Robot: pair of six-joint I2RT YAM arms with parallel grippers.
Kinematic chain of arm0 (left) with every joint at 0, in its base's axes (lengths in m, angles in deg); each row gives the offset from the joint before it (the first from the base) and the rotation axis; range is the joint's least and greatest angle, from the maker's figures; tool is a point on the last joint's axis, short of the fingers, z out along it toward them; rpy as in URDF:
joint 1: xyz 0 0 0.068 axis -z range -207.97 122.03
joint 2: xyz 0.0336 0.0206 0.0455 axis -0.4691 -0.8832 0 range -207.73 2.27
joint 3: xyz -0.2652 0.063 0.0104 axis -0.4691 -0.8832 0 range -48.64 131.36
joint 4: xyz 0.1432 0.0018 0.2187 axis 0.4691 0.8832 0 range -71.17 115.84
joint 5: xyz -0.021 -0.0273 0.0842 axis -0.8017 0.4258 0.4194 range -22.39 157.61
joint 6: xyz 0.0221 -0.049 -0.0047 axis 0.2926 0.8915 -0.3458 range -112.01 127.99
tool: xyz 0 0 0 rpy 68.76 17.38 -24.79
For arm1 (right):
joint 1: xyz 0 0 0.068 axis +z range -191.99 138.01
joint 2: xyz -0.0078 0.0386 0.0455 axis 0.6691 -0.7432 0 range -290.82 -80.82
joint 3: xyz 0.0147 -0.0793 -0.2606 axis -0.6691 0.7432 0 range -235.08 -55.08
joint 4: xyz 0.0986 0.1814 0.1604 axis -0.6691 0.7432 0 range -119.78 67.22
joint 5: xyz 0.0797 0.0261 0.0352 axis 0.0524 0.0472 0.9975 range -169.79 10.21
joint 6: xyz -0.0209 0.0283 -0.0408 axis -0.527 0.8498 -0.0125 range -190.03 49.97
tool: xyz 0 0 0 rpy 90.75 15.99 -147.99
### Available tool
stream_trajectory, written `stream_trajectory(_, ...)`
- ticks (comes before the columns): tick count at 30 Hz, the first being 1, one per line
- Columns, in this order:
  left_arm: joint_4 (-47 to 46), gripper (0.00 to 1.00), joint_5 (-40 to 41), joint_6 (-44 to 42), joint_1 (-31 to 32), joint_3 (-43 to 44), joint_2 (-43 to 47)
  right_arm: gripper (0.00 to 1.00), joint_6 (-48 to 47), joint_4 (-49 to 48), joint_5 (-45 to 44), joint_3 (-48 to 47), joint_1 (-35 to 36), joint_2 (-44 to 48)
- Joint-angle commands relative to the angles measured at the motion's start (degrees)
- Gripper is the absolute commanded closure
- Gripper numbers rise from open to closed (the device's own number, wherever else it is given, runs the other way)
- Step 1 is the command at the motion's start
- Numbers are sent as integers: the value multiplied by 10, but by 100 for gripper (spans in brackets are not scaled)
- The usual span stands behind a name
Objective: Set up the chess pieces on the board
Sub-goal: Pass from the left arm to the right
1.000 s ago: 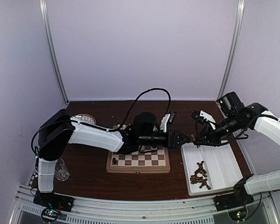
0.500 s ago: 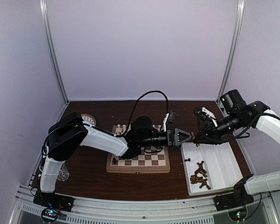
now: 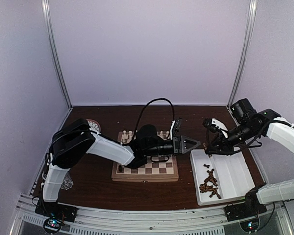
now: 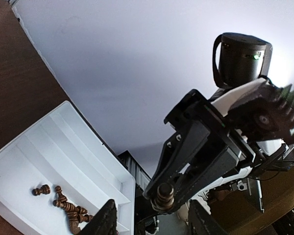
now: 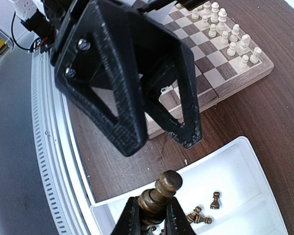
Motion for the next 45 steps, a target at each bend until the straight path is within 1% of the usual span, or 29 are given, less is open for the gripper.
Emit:
stream_trajectory(1,124,52,-60,-7,-10,44,23,96,-68,35,-34,6,-1,-4)
stream_trajectory(3,221,52,-72,-37,-9,63,36,95,-83,41,-48,8,1,1)
stream_trajectory(5,299,53,-75,-56,-9,76,46,95,-99,49,-60,8,4,2)
stream_trajectory(7,350,54,-82,-70,-9,91,49,95,-111,57,-69,6,5,-1)
stream_trajectory(8,356,54,-85,-68,-9,94,49,95,-116,60,-73,6,6,-2)
stream_trajectory(10,347,54,-91,-53,-9,94,46,95,-123,62,-82,7,8,-5)
stream_trajectory(14,298,54,-110,-13,-8,96,30,95,-132,65,-92,10,14,-12)
stream_trajectory(16,292,54,-118,-5,-6,105,22,95,-134,65,-95,11,18,-16)
stream_trajectory(22,325,56,-132,-13,3,145,6,95,-133,65,-101,7,34,-23)
stream_trajectory(26,366,59,-123,-25,5,150,6,95,-129,63,-101,6,44,-24)
stream_trajectory(29,383,59,-116,-26,5,150,6,95,-127,63,-99,5,49,-23)
stream_trajectory(34,384,60,-119,-25,5,152,2,95,-124,62,-99,2,54,-22)
stream_trajectory(45,386,70,-143,-18,11,176,-17,95,-118,59,-102,-2,64,-31)
